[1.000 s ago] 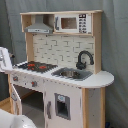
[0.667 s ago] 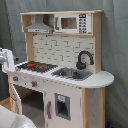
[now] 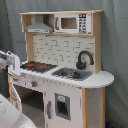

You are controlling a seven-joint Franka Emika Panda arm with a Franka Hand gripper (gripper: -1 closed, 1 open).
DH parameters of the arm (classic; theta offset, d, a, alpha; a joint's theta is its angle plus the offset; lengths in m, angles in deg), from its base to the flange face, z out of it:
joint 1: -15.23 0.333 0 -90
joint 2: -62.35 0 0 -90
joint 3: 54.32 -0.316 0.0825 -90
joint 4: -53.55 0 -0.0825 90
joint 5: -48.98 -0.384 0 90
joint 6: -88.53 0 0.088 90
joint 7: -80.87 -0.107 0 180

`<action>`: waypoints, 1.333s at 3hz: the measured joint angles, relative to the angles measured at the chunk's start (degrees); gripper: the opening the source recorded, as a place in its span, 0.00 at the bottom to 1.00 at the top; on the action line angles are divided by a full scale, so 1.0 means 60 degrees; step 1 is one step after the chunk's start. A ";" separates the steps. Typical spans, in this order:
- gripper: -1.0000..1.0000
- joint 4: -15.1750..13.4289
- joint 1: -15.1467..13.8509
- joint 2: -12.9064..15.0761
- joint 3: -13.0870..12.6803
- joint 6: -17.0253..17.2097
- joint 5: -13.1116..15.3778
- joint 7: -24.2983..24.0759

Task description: Play with the kitchen

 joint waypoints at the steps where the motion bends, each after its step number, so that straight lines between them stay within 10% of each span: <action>1: 1.00 -0.0027 0.0001 0.0869 0.0009 0.0149 -0.0335 0.0669; 4: 1.00 -0.0455 0.0002 0.2867 0.0023 0.0166 -0.1328 0.2793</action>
